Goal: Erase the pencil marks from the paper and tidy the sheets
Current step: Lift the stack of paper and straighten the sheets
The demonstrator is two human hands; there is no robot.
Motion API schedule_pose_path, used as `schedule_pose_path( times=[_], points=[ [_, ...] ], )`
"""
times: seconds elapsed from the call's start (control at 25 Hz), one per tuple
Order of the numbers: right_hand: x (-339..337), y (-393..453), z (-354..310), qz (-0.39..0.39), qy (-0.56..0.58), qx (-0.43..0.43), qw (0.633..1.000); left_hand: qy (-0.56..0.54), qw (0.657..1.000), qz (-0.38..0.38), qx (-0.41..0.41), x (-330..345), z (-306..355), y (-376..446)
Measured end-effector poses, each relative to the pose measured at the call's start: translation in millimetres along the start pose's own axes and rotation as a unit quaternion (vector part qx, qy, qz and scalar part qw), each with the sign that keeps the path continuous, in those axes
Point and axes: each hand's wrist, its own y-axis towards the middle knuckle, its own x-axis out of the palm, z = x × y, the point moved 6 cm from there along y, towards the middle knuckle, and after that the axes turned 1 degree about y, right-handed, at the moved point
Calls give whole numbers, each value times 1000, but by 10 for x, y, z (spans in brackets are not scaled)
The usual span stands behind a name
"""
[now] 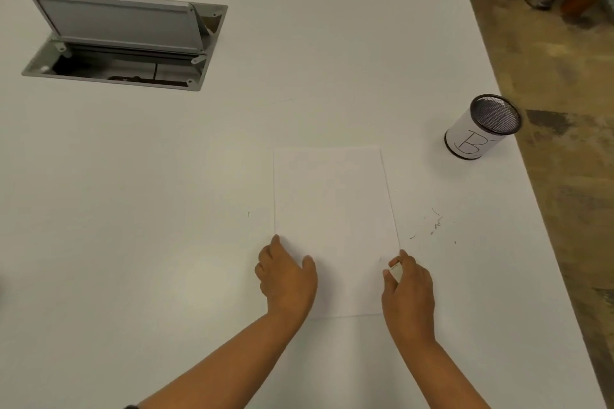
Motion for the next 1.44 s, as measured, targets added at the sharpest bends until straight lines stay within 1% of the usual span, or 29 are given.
schedule_pose_path(
  times=[0.12, 0.2, 0.32, 0.36, 0.44, 0.52, 0.64, 0.76, 0.8, 0.84, 0.92, 1.0, 1.08, 1.12, 1.16, 1.2, 1.28, 1.36, 1.4, 1.44],
  points=[
    [-20, 5, 29, -4, -9, -2, 1000, -115, 990, 7, -78, -85, -79, 157],
    [0, -5, 60, -8, -20, 7, 1000, -180, 977, -11, -115, -135, -94, 212],
    [27, -16, 87, -5, -22, 26, 999, -212, 963, -53, -157, -155, -76, 213],
    [26, -17, 88, -3, -20, 29, 999, -214, 962, -63, -158, -143, -83, 223],
    [19, -26, 77, 3, -18, 29, 999, -189, 970, -63, -138, -130, -91, 235],
    [19, -23, 69, 4, -20, 33, 999, -167, 979, -61, -95, -121, -39, 198],
    [29, -18, 67, 8, -22, 38, 999, -222, 970, -75, -64, -87, 28, 119],
    [25, -8, 59, 16, -5, 27, 999, -255, 957, -120, -73, -58, -54, 101],
    [20, 11, 55, 16, 0, 22, 1000, -245, 957, -142, -62, -51, -65, 96],
    [16, 32, 44, 14, 4, 19, 1000, -219, 963, -155, -32, -60, -53, 105],
    [-9, 59, 6, 16, 31, 12, 999, -173, 974, -135, 51, -142, 84, 138],
    [-86, 22, -52, 52, 87, 4, 995, -183, 970, -100, 124, -311, 297, 175],
    [-157, -96, -134, 106, 156, -14, 982, -229, 958, -54, 164, -604, 460, 279],
    [-146, -173, -177, 118, 189, -22, 975, -252, 952, -31, 173, -792, 520, 355],
    [-77, -249, -228, 114, 218, -28, 969, -273, 945, -10, 179, -992, 570, 435],
    [44, -318, -312, 92, 239, -34, 966, -293, 938, 9, 185, -1214, 621, 521],
    [391, -433, -612, 5, 263, -67, 962, -346, 916, 38, 199, -1656, 731, 686],
    [779, -556, -1076, -95, 239, -158, 953, -395, 893, 52, 210, -2024, 754, 881],
    [989, -620, -1333, -139, 207, -219, 943, -398, 891, 59, 211, -2163, 723, 983],
    [1184, -667, -1569, -179, 168, -273, 930, -388, 896, 66, 205, -2272, 656, 1086]
  ],
)
